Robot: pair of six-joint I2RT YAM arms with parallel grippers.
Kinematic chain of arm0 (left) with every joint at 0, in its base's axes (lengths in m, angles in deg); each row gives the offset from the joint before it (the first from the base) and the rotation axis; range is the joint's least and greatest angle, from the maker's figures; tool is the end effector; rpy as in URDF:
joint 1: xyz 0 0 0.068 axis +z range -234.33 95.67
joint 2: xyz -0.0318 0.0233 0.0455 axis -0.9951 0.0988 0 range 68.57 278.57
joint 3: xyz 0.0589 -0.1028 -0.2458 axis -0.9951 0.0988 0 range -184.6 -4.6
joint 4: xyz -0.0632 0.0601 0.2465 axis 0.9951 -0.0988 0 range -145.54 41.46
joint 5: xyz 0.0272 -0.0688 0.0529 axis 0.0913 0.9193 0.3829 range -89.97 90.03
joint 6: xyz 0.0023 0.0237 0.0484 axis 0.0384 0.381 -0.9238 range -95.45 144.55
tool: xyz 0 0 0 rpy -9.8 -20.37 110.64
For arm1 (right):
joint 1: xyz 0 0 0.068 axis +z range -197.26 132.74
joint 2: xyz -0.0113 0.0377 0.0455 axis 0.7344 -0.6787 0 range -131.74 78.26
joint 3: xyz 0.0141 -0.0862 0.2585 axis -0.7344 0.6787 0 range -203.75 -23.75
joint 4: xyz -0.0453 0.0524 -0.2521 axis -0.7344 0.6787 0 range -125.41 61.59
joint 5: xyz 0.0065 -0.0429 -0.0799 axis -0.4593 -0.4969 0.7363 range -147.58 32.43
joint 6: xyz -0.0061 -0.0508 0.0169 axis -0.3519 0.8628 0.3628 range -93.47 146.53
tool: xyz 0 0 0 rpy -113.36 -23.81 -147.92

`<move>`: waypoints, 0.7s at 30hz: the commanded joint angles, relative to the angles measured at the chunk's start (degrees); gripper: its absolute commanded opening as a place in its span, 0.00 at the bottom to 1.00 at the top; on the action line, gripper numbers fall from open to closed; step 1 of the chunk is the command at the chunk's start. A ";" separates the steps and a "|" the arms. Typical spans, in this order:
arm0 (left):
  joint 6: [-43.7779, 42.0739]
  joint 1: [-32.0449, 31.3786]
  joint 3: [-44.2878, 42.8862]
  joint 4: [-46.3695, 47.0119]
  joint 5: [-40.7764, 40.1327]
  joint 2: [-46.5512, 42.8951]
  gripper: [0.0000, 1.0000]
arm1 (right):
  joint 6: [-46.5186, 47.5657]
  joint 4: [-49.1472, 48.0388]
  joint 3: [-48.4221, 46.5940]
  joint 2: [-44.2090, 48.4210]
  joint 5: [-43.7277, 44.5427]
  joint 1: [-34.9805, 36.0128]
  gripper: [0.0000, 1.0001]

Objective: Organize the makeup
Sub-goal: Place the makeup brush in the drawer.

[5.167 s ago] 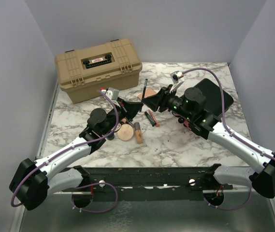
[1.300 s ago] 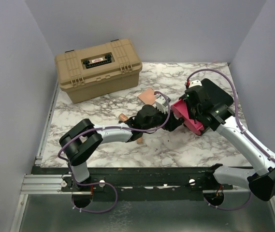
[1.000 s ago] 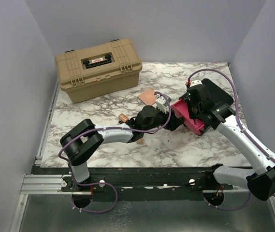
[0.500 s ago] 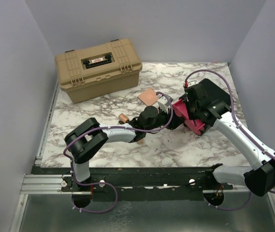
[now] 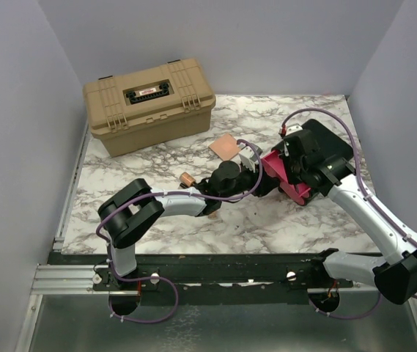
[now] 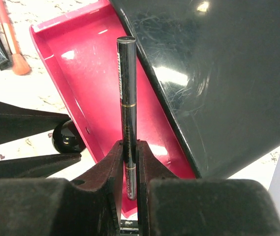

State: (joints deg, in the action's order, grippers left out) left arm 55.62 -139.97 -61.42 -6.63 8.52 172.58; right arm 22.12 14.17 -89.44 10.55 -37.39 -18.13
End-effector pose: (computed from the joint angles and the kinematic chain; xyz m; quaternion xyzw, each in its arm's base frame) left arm 0.2234 -0.3358 0.2207 0.2055 0.7094 -0.5011 0.4511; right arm 0.2100 0.1029 0.3250 -0.1427 0.9205 -0.0651 0.3578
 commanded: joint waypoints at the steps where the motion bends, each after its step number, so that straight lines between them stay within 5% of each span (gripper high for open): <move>1: 0.06 -0.24 -0.28 1.42 -0.41 -0.94 0.28 | 1.11 0.89 1.93 0.47 -0.87 -0.32 0.15; 12: 0.04 -0.26 0.08 1.42 -0.40 -1.32 0.28 | -0.03 -0.33 1.32 0.47 0.21 -0.30 0.32; 21: 0.13 -0.26 0.19 1.46 -0.33 -1.43 0.28 | -2.07 -3.42 -0.23 3.95 0.69 -0.35 0.34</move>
State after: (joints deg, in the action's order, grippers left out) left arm 55.60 -139.97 -61.40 -6.63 8.52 172.58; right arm 21.42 13.49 -87.58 11.69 -37.30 -18.13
